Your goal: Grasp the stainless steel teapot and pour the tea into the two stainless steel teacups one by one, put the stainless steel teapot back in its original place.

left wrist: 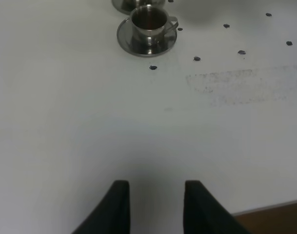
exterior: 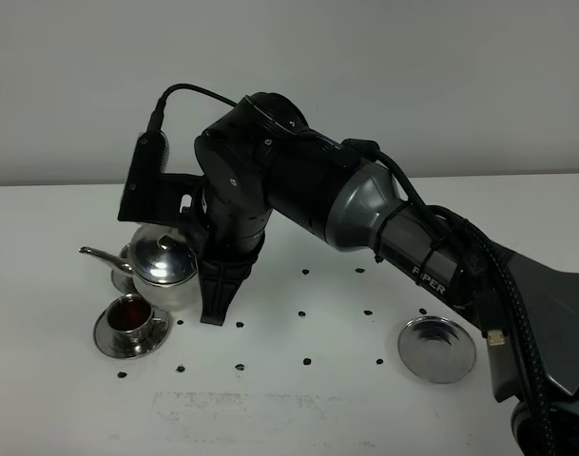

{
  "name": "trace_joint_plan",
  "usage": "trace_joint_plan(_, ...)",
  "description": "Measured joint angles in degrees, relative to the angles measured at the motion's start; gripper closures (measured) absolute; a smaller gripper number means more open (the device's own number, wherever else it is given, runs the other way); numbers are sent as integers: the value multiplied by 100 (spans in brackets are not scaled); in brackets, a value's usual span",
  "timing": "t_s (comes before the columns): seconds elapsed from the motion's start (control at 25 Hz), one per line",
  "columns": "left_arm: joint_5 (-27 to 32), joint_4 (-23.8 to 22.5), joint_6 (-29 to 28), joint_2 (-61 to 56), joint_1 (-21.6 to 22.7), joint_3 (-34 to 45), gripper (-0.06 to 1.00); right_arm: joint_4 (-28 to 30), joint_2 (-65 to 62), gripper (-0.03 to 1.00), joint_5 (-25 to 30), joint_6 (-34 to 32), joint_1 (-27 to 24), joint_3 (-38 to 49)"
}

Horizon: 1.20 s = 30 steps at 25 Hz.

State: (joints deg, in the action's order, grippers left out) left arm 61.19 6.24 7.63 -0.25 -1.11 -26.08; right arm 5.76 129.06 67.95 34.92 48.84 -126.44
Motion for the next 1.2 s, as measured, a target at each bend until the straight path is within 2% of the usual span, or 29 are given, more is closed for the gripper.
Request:
trace_joint_plan(0.12,0,0,0,0,0,0,64,-190,-56,78,-54,-316,-49,290)
trace_joint_plan(0.36,0,0,0,0,0,0,64,-508,-319,78,-632,-654,-130,1284)
trace_joint_plan(0.64,0,0,0,0,0,0,64,-778,-319,78,-1031,-956,-161,1904)
trace_joint_plan(1.2,0,0,0,0,0,0,64,-722,73,78,-1009,-1122,-161,1927)
